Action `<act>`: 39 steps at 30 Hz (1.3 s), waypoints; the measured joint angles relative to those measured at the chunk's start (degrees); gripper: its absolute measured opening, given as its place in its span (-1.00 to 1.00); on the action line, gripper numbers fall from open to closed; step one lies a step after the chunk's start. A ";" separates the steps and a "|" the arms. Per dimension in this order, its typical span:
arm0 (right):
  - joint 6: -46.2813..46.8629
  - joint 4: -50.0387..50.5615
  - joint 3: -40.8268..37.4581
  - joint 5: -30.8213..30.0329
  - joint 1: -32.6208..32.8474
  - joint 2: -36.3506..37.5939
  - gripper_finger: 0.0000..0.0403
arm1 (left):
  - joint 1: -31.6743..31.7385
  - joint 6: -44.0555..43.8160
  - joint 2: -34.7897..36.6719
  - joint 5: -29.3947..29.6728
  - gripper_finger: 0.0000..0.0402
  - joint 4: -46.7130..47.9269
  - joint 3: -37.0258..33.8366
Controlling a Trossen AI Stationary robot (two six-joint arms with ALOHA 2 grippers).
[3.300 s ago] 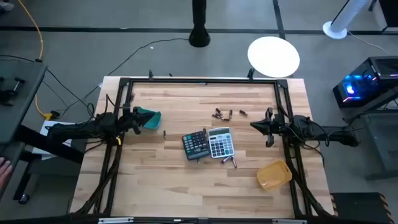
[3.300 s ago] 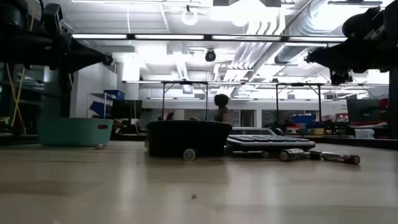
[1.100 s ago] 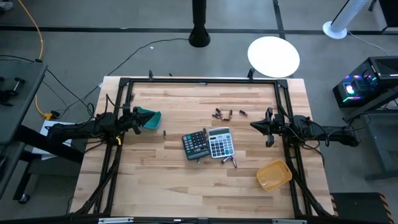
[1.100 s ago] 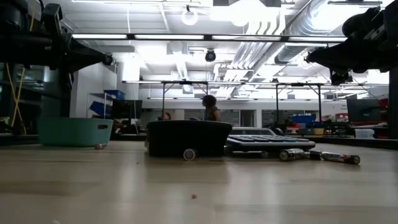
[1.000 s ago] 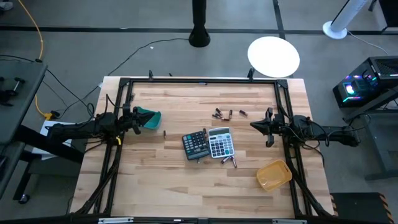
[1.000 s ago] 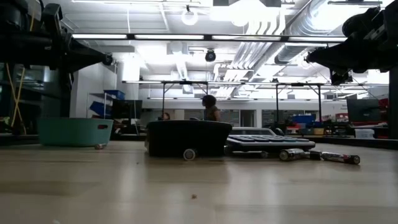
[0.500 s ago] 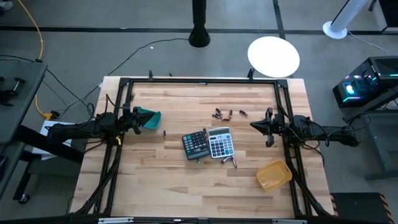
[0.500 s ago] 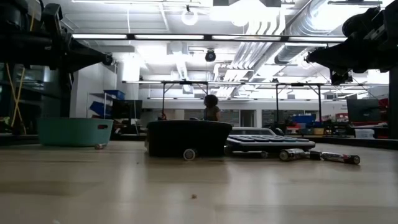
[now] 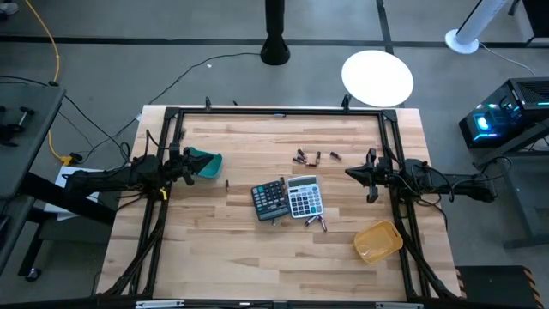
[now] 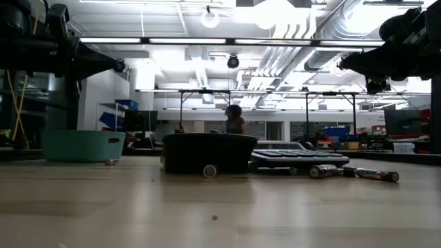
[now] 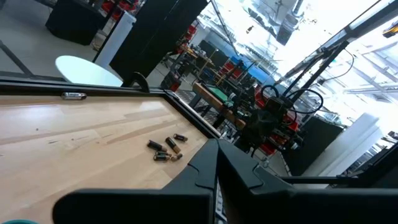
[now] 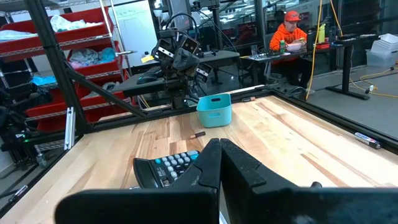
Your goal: Sort batteries
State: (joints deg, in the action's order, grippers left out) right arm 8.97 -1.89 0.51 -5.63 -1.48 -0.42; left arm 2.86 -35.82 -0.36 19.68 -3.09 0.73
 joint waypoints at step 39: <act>12.34 43.13 52.36 5.78 -28.16 -86.10 -0.35 | 0.01 0.01 0.00 -0.01 -1.00 0.00 0.01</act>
State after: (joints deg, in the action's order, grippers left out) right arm 21.31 41.24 52.87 0.15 -29.63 -86.52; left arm 2.87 -35.81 -0.36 19.66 -3.09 0.73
